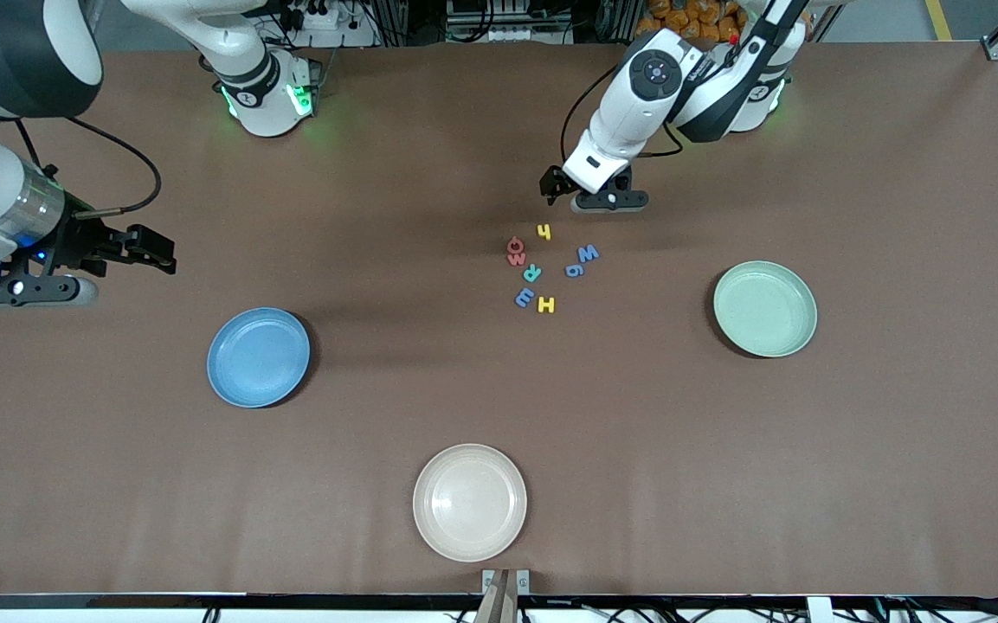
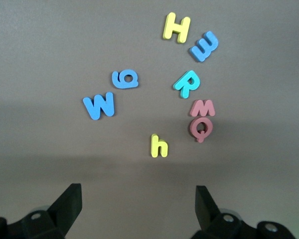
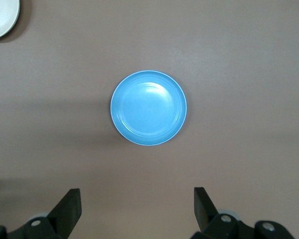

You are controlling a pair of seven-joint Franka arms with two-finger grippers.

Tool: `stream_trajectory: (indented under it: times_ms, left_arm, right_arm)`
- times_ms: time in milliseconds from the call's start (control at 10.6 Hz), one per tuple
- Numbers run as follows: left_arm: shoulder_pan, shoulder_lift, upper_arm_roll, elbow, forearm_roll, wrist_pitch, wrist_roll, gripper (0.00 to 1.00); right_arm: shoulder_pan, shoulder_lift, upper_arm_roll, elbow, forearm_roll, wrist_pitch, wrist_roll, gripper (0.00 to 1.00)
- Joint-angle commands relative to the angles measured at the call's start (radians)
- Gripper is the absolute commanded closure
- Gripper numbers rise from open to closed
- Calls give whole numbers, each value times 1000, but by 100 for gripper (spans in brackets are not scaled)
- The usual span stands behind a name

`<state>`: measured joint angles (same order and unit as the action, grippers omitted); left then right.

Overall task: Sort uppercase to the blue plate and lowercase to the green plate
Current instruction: 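Move the left gripper over the cluster of foam letters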

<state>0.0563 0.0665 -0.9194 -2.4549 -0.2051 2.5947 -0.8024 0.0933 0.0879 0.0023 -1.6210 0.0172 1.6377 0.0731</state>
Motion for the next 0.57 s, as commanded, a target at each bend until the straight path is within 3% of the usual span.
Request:
stream_trajectory:
  times_ms: [0, 472]
  left_arm:
    - [2, 38, -1, 19, 91, 13, -70, 0]
    - [63, 45, 5, 45, 131, -18, -32, 0]
  right_arm:
    - [0, 6, -1, -4, 3, 7, 16, 0]
    - [-6, 13, -1, -2, 4, 17, 16, 0]
